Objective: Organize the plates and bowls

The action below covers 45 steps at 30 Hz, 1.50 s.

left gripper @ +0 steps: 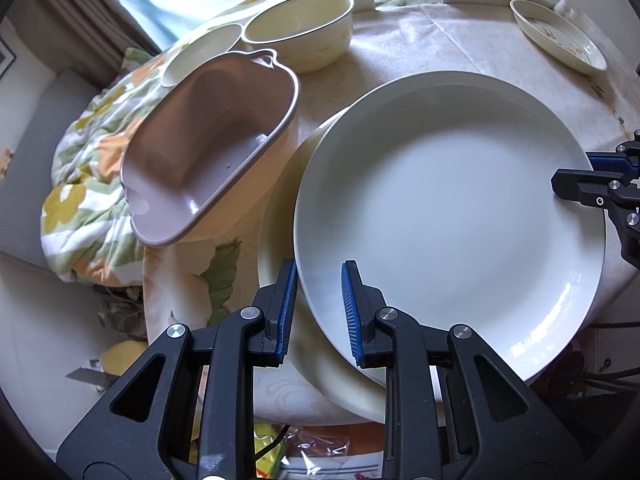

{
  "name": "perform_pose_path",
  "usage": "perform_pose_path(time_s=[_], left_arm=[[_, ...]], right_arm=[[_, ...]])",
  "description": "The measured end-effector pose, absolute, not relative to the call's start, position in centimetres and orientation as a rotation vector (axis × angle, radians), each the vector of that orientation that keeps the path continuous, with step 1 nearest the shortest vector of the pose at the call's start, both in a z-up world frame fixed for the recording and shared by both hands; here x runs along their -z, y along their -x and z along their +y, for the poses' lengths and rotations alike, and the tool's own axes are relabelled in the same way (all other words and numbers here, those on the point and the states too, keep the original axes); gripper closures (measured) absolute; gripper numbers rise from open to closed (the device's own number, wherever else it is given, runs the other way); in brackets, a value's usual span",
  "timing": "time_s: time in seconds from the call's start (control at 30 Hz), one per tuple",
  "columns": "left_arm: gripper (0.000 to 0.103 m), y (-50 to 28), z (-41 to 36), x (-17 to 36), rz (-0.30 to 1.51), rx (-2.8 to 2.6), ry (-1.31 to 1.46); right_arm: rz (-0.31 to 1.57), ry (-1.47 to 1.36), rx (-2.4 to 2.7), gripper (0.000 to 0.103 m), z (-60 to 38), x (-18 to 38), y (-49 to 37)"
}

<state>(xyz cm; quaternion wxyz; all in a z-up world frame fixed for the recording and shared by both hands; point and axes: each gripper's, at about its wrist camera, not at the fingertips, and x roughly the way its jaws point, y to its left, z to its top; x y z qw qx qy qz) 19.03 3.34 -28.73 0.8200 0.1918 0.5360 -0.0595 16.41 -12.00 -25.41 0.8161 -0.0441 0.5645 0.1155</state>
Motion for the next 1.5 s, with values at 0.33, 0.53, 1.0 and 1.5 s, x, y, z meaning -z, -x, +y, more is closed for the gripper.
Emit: perform_pose_path(time_s=[0.33, 0.53, 1.0, 1.5], left_arm=[[0.083, -18.4, 3.5, 28.5, 1.131, 0.104, -0.415], [0.083, -18.2, 3.4, 28.4, 1.125, 0.095, -0.424], [0.083, -18.1, 4.1, 27.1, 1.110, 0.087, -0.416], [0.000, -18.2, 2.2, 11.5, 0.748, 0.330, -0.174]], right_arm=[[1.201, 0.209, -0.208, 0.089, -10.7, 25.5, -16.6], [1.203, 0.228, -0.198, 0.089, -10.5, 25.4, -16.6], [1.202, 0.186, -0.179, 0.089, -11.0, 25.1, -16.7], [0.957, -0.157, -0.034, 0.007, -19.0, 14.5, -13.3]])
